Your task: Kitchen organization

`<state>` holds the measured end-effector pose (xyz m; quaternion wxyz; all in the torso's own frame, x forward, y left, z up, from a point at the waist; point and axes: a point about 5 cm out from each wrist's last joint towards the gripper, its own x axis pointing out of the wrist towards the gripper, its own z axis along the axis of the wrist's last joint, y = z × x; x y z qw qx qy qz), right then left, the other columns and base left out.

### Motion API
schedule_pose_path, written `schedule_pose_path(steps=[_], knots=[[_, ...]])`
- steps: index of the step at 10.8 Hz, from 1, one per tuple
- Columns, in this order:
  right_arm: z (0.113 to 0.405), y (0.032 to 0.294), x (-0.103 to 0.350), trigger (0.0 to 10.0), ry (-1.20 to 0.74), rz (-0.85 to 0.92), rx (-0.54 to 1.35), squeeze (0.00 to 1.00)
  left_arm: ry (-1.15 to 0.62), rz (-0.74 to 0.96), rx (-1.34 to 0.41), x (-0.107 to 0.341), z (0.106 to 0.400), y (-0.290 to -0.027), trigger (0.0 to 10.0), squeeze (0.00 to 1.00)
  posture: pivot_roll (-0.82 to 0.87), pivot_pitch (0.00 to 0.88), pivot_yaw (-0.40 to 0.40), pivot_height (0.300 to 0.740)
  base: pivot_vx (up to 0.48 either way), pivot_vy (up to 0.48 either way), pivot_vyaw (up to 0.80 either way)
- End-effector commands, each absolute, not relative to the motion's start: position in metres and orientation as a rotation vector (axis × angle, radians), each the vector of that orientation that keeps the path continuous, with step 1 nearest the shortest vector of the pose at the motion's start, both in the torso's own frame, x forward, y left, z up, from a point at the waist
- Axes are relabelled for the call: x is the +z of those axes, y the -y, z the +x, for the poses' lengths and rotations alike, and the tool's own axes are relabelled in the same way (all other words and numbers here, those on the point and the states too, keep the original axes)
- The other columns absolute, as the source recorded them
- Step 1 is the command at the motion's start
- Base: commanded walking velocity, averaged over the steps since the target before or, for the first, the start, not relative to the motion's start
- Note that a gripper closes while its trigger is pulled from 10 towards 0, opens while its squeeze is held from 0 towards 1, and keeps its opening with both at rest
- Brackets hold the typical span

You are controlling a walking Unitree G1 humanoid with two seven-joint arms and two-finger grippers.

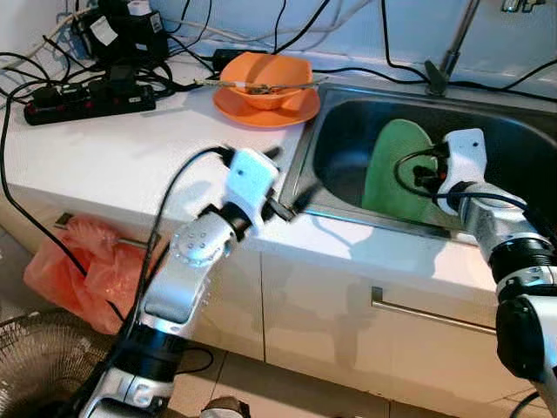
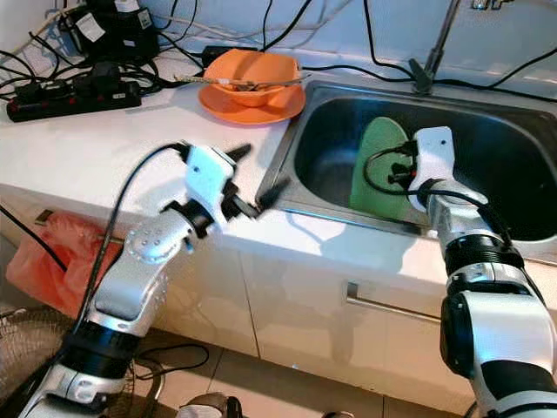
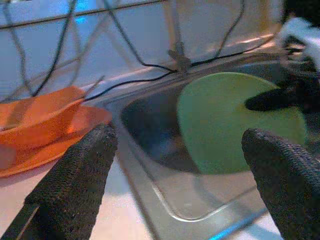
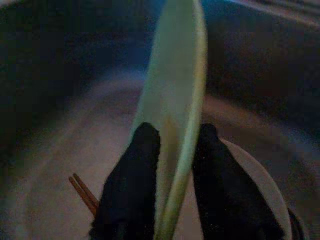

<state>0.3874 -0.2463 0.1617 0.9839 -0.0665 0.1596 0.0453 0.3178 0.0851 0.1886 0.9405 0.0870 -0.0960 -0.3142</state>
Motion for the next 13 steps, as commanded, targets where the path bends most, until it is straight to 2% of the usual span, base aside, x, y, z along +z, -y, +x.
schedule_pose_path(steps=[1, 4, 7, 13], knots=[[0.387, 0.246, 0.161, 10.0, -0.318, -0.176, 0.093, 1.00, 0.205, 0.202, -0.591, 0.191, 0.323, -0.091, 10.0, 0.91, 0.23, 0.023, 0.019, 0.740, 0.000, 0.000, 0.00], [0.387, 0.257, 0.166, 10.0, -0.300, -0.286, 0.030, 1.00, 0.191, 0.218, -0.543, 0.185, 0.325, -0.096, 10.0, 0.92, 0.23, 0.012, 0.015, 0.740, 0.000, 0.000, 0.00], [0.384, 0.269, 0.168, 10.0, -0.297, -0.322, -0.029, 1.00, 0.192, 0.236, -0.486, 0.179, 0.325, -0.103, 10.0, 0.91, 0.23, 0.003, 0.010, 0.740, 0.000, 0.000, 0.00], [0.387, 0.269, 0.179, 10.0, -0.248, -0.313, -0.030, 1.00, 0.195, 0.211, -0.425, 0.179, 0.329, -0.111, 10.0, 0.93, 0.22, 0.000, 0.006, 0.740, 0.000, 0.000, 0.00]])
